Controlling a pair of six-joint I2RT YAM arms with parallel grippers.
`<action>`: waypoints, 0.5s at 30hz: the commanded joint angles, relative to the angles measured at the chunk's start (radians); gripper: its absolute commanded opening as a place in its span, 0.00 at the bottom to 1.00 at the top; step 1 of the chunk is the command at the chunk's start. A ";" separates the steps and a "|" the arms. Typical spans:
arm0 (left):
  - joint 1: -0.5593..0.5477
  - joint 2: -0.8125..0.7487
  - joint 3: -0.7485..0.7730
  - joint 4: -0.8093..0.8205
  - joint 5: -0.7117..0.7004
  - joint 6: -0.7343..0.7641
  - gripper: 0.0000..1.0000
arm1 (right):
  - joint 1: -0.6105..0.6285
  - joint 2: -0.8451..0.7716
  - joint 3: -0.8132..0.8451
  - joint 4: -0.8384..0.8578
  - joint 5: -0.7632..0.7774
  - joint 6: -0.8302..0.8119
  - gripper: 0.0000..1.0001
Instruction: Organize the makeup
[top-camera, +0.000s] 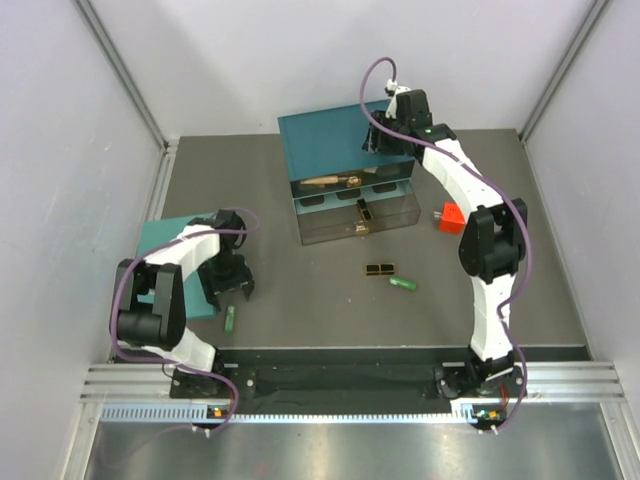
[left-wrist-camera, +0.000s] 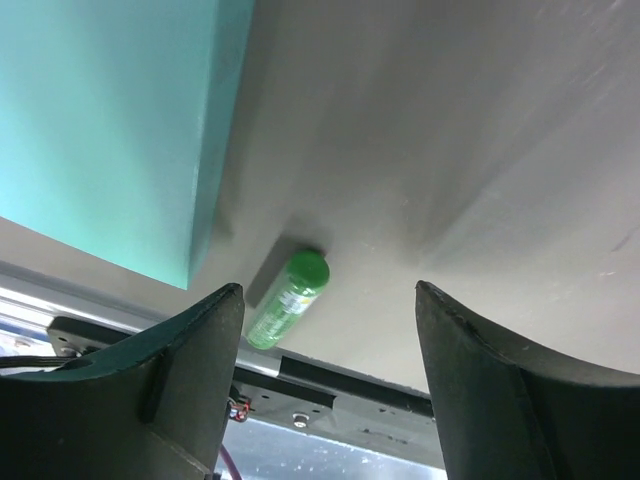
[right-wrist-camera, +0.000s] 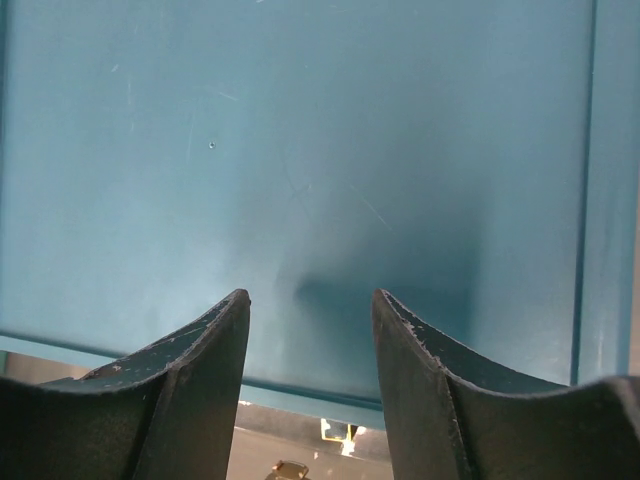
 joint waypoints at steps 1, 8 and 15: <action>0.005 -0.007 -0.042 0.003 0.050 0.004 0.73 | -0.025 -0.025 0.018 0.025 -0.033 0.019 0.52; 0.004 0.051 -0.044 -0.014 0.041 -0.030 0.66 | -0.041 -0.027 0.018 0.033 -0.049 0.028 0.52; 0.004 0.086 -0.068 0.002 0.008 -0.062 0.61 | -0.064 -0.042 0.000 0.045 -0.059 0.032 0.52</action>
